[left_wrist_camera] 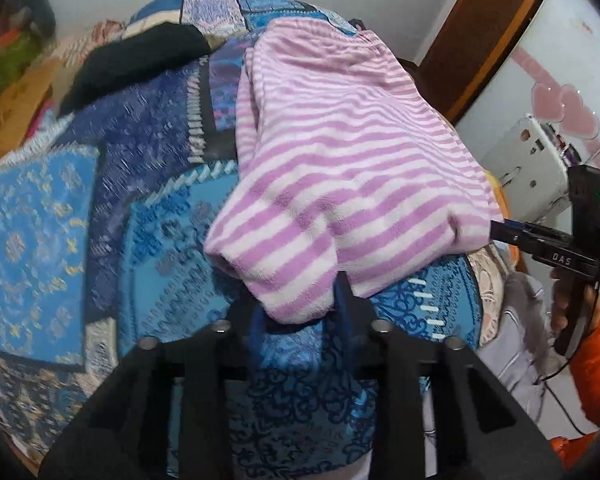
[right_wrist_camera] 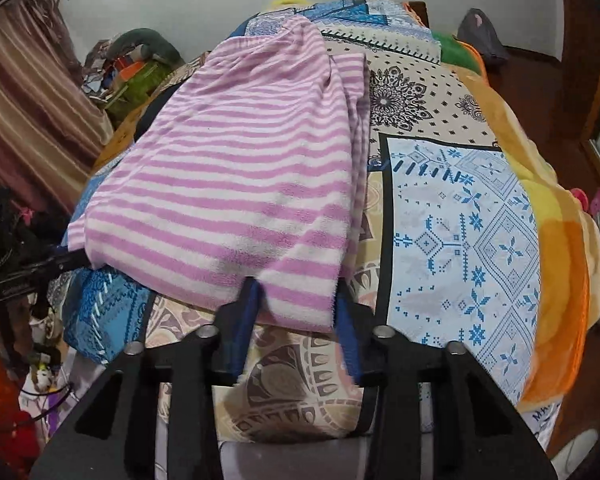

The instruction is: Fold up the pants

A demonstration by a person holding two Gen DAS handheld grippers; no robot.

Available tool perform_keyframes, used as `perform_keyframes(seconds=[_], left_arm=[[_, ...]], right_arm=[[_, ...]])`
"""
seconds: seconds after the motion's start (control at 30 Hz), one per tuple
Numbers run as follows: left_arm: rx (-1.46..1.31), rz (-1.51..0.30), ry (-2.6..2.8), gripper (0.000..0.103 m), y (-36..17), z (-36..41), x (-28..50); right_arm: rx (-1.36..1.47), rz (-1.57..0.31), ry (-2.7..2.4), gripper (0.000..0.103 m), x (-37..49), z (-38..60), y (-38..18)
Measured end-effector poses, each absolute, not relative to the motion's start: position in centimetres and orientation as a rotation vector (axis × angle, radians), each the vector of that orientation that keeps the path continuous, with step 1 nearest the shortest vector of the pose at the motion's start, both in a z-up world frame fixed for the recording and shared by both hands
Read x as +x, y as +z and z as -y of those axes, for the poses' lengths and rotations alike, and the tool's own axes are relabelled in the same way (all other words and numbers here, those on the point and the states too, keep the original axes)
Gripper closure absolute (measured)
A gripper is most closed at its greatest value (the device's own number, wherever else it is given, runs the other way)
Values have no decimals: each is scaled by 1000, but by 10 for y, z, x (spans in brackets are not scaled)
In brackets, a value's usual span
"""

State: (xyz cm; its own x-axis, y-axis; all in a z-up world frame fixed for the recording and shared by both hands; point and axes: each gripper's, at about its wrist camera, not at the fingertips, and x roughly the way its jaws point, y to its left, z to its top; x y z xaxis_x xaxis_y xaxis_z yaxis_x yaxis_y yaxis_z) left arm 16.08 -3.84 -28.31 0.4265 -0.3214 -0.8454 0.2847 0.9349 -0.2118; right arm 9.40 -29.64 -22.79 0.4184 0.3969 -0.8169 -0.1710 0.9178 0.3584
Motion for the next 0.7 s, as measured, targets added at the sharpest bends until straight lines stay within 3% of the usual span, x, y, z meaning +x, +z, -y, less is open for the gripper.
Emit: perform_keyframes(seconds=[0.1,0.2,0.43,0.6,0.7], left_arm=[[34,-1037,-351,79,-275,37,163],[85,-1046,-323,81,-276,32,166],[84,-1085,-199,84,-282,-2,166],[83,-1011,-194,84,-246,-10,171],[90,-958,-235,83,-223,4,179]], right_arm=[[147,-1056,356,87,90,289,-224],[75,-1049,355,89,89,284,-224],[-44,-1072,305,89,84,295,-215],[-8,-1020,286,88,87,311,-191],[45,-981,325,81,98,308,-177]])
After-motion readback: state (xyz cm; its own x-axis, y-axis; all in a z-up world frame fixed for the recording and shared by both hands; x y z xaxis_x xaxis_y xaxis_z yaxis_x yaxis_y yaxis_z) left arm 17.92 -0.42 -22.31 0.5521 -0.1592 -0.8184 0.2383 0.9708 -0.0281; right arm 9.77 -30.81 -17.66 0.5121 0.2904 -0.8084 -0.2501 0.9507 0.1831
